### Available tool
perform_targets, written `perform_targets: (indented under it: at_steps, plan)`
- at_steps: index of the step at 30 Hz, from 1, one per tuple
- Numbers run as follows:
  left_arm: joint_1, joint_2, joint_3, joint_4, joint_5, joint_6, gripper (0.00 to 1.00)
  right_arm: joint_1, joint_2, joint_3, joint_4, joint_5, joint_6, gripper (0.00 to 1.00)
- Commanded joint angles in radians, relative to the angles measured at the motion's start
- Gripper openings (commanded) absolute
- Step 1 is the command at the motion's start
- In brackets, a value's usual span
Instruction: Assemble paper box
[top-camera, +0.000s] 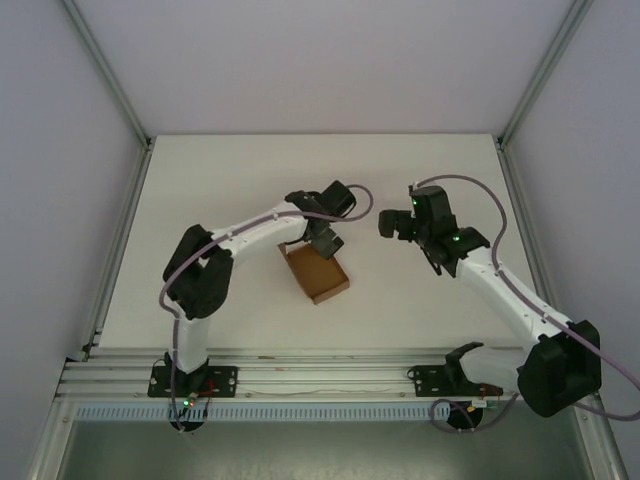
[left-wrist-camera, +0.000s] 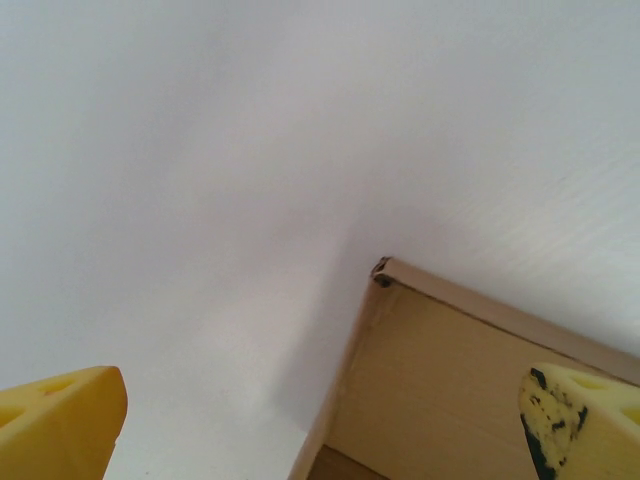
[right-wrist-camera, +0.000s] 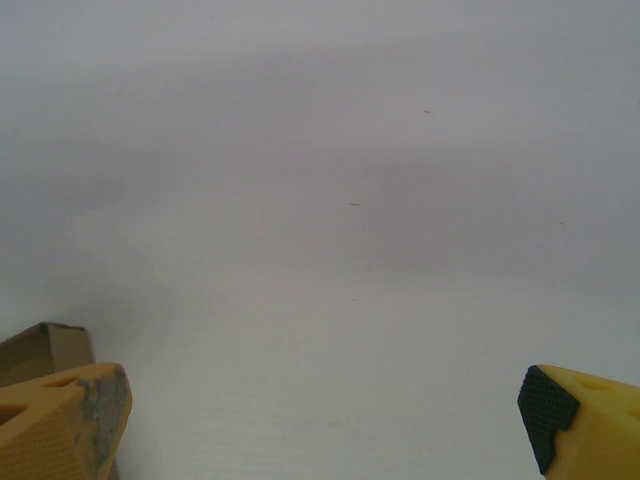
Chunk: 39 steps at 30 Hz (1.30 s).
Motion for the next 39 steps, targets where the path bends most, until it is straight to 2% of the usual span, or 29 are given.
perform_targets:
  at_steps: [1, 4, 8, 10, 12, 15, 18, 21, 28, 31, 34, 37, 39]
  plan:
    - [0.025, -0.078, 0.047, -0.046, 0.078, -0.022, 1.00, -0.004, -0.015, 0.003, 0.019, -0.091, -0.092, 1.00]
    - [0.102, -0.142, 0.062, -0.025, 0.154, -0.117, 1.00, -0.004, 0.021, 0.017, 0.071, -0.232, -0.192, 1.00]
    - [0.278, -0.257, -0.012, 0.086, 0.320, -0.297, 1.00, -0.001, 0.164, 0.104, 0.076, -0.516, -0.403, 0.96]
    - [0.361, -0.320, -0.109, 0.172, 0.358, -0.371, 1.00, 0.016, 0.261, 0.184, 0.005, -0.636, -0.600, 0.93]
    - [0.432, -0.370, -0.207, 0.226, 0.378, -0.443, 1.00, 0.052, 0.359, 0.266, -0.057, -0.662, -0.786, 0.93]
    - [0.516, -0.426, -0.337, 0.257, 0.392, -0.506, 1.00, 0.105, 0.523, 0.423, -0.181, -0.642, -0.990, 0.92]
    - [0.560, -0.477, -0.446, 0.276, 0.366, -0.543, 1.00, 0.136, 0.691, 0.612, -0.366, -0.651, -1.147, 0.88]
    - [0.577, -0.511, -0.514, 0.284, 0.371, -0.553, 1.00, 0.163, 0.822, 0.754, -0.465, -0.650, -1.212, 0.85]
    - [0.586, -0.552, -0.591, 0.277, 0.350, -0.557, 1.00, 0.225, 1.040, 0.983, -0.658, -0.522, -1.289, 0.79]
    - [0.586, -0.574, -0.615, 0.293, 0.347, -0.556, 1.00, 0.242, 1.083, 0.998, -0.627, -0.495, -1.265, 0.74]
    - [0.588, -0.575, -0.609, 0.283, 0.340, -0.553, 1.00, 0.257, 1.098, 0.981, -0.551, -0.475, -1.213, 0.61]
    - [0.588, -0.573, -0.584, 0.248, 0.317, -0.537, 1.00, 0.266, 1.087, 0.939, -0.477, -0.441, -1.157, 0.32]
    - [0.588, -0.583, -0.575, 0.243, 0.312, -0.528, 1.00, 0.266, 1.053, 0.879, -0.405, -0.407, -1.107, 0.23]
